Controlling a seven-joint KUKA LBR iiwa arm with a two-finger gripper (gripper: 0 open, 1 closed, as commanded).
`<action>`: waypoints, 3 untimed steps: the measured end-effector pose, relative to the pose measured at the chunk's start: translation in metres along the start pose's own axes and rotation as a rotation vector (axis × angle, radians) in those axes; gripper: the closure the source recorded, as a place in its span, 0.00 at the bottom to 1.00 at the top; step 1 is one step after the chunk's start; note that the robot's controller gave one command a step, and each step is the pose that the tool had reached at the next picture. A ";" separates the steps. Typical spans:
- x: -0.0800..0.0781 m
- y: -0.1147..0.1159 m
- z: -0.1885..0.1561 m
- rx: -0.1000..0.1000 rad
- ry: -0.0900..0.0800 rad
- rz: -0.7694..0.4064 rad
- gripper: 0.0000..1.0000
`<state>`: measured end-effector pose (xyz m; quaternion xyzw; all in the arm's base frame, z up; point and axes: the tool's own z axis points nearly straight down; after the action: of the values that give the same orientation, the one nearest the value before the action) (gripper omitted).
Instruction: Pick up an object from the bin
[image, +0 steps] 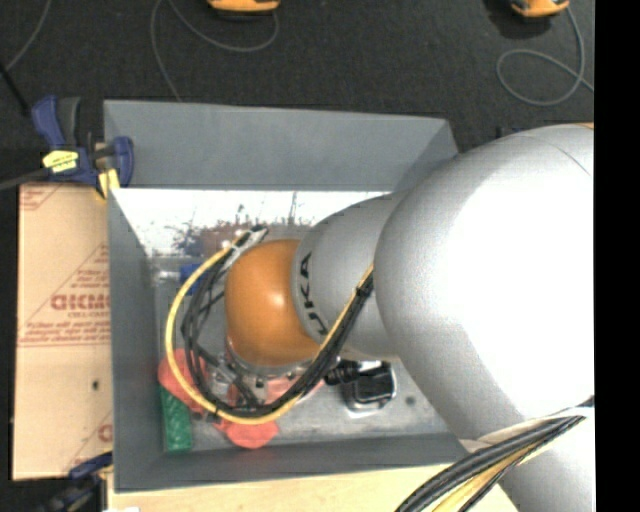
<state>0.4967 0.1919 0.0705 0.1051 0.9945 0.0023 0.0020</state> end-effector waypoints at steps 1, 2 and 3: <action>0.000 0.000 0.000 0.000 0.000 0.005 1.00; 0.000 0.000 0.000 -0.001 0.000 0.006 1.00; 0.000 0.000 0.000 -0.001 0.000 0.008 1.00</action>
Offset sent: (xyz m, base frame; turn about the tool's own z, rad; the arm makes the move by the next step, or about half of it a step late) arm 0.0000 0.0000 0.0000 0.0000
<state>0.4966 0.1920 0.0705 0.1089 0.9941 0.0027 0.0022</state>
